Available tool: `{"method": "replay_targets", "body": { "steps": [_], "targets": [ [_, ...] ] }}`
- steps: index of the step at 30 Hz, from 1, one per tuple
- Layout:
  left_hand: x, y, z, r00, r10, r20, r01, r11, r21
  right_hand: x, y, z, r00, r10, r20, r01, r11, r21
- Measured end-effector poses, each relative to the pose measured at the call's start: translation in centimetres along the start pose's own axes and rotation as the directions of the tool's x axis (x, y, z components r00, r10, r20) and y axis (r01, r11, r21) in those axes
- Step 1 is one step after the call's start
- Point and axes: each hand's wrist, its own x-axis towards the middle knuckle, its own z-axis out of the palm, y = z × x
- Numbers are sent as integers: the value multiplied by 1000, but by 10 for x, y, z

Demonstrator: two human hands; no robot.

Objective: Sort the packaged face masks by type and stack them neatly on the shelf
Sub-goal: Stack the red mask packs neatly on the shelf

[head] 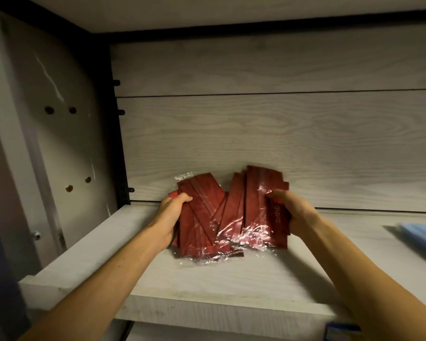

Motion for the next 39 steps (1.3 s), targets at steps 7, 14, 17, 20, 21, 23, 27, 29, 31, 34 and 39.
{"method": "replay_targets", "body": {
  "steps": [7,14,17,20,21,23,27,29,31,34,39],
  "targets": [
    [-4,1,-3,996,-57,68,53,997,64,-1,-9,-6,1000,2,30,-3,1000,22],
    [-7,-5,1,990,35,137,-50,993,107,-8,2,18,983,5,181,33,977,-209],
    [-8,-8,0,982,55,181,-79,988,129,-9,7,24,981,22,191,28,967,-253],
    [-8,-6,-1,981,51,186,-77,988,133,-9,8,22,987,-9,160,45,973,-225],
    [-9,-6,-1,982,42,183,-67,989,132,-8,7,20,991,-34,132,62,975,-212],
    [-10,-5,0,984,17,178,-41,990,137,-6,7,16,994,-87,71,99,977,-188],
    [-11,-3,-1,987,25,159,-46,990,135,1,1,6,995,-86,-57,82,993,-81],
    [-13,-2,-3,987,41,153,-56,993,99,1,-3,1,998,-43,-45,42,999,-19],
    [-13,-2,-3,985,74,158,-86,994,70,-1,-5,-1,999,11,33,-12,1000,13],
    [-15,-2,-3,975,129,183,-140,989,47,-5,-5,4,979,53,198,-48,998,-27],
    [-14,-5,1,987,93,131,-96,995,20,-13,0,18,947,83,309,-62,995,-79]
  ]
}}
